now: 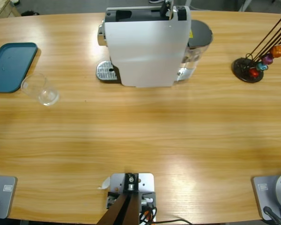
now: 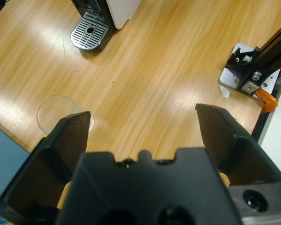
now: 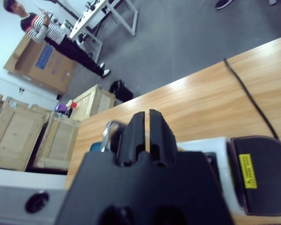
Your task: Pour coffee
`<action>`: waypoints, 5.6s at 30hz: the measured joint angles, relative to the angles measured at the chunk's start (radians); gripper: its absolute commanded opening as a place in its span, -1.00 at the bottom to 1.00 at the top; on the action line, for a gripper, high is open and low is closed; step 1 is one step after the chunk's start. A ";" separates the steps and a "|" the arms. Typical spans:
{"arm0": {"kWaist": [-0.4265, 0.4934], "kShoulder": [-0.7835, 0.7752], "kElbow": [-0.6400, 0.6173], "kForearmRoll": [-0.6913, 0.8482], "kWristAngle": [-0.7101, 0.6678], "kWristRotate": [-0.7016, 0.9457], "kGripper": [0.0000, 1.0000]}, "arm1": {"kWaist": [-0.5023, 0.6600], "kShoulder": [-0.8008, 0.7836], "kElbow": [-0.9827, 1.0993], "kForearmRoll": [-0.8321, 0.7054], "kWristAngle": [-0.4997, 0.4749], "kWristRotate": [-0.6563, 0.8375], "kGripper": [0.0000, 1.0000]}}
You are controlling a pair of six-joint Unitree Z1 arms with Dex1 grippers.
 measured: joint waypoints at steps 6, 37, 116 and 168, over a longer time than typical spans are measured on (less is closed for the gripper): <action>0.000 0.000 0.001 -0.005 0.000 0.000 0.94 | 0.056 0.005 -0.007 0.000 0.000 0.010 -1.00; 0.000 0.000 0.010 -0.027 0.000 0.000 0.94 | 0.160 0.293 -0.296 0.165 0.000 0.017 -1.00; 0.341 0.403 0.212 -0.545 0.120 -0.076 1.00 | 0.184 -0.222 0.010 0.519 0.194 -0.602 1.00; 0.207 0.971 -0.365 -0.424 -0.106 0.202 -1.00 | 0.184 -0.294 0.277 0.311 0.225 -0.537 0.95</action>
